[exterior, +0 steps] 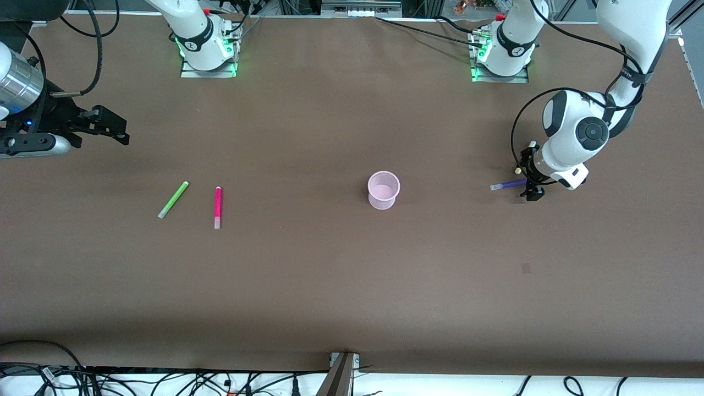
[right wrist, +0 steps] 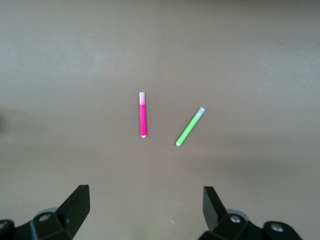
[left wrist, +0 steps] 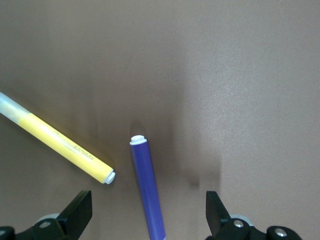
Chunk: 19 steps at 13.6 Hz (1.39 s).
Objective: Organize pens into pink holder with both arms
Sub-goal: 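Close the left gripper on the blue marker and lift it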
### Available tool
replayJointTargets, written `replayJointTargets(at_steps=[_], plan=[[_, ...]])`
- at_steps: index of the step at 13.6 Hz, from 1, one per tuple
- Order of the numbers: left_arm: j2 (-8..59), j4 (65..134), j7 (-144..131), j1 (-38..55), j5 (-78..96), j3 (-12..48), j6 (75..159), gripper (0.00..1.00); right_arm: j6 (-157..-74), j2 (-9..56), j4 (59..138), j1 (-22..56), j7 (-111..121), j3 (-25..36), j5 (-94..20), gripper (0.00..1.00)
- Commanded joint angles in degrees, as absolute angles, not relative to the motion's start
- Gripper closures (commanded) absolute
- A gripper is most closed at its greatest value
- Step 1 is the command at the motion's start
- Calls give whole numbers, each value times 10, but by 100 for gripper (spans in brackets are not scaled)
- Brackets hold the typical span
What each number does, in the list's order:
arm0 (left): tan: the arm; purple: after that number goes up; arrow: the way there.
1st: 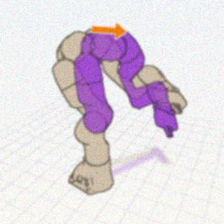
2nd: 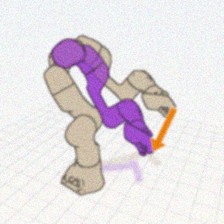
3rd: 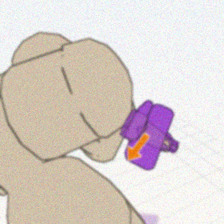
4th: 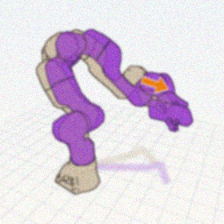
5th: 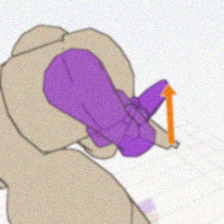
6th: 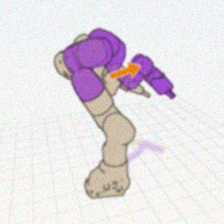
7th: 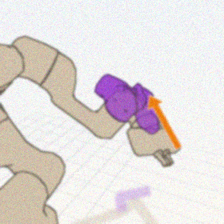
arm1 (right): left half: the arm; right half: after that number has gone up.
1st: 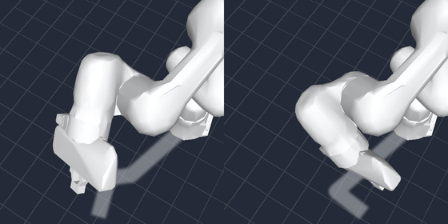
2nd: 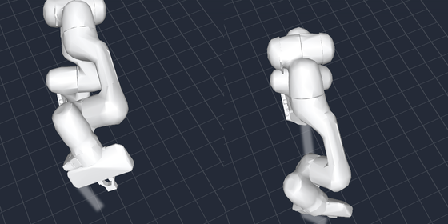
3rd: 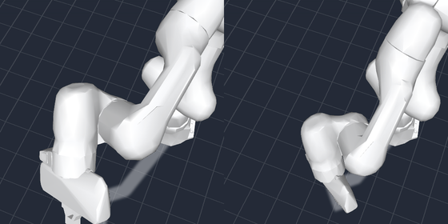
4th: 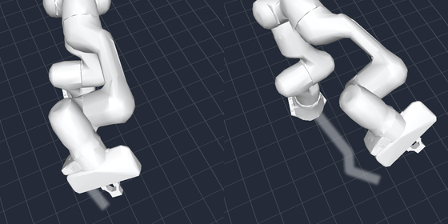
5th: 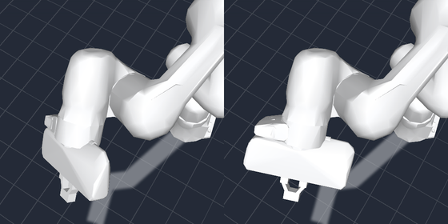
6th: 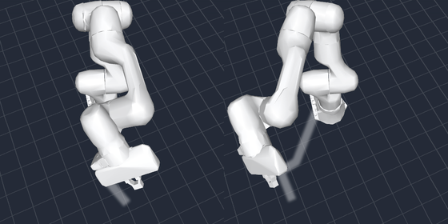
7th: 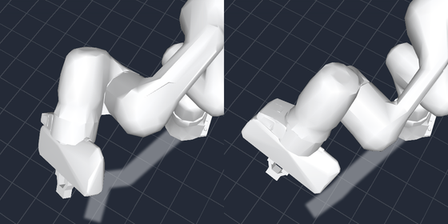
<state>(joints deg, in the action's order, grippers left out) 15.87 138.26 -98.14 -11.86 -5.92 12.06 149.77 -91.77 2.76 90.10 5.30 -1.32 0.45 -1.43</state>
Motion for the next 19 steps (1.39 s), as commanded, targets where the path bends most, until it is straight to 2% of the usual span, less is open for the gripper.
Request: replayJointTargets(at_steps=[1,4,9,10,11,14,17,19], plan=[[163,1390,-1028,-122,-77,125,1530,0,-917,33,891,47,-6,4,-17,0],[191,1390,-1029,-116,-77,125,1570,0,-917,33,891,47,-6,4,-17,0],[199,1389,-1029,-109,-77,123,1571,0,-917,33,891,47,-6,4,-16,0],[201,1389,-1029,-109,-78,123,1571,4,-916,33,891,47,-6,4,-16,0],[201,1389,-1029,-109,-78,123,1571,18,-916,33,891,47,-6,4,-16,0],[201,1388,-1028,-109,-78,123,1571,35,-916,33,891,47,-6,4,-16,0],[200,1388,-1027,-109,-79,123,1571,63,-916,33,891,47,-6,4,-16,0],[197,1388,-1027,-109,-80,123,1570,86,-916,33,891,47,-6,4,-16,0]])
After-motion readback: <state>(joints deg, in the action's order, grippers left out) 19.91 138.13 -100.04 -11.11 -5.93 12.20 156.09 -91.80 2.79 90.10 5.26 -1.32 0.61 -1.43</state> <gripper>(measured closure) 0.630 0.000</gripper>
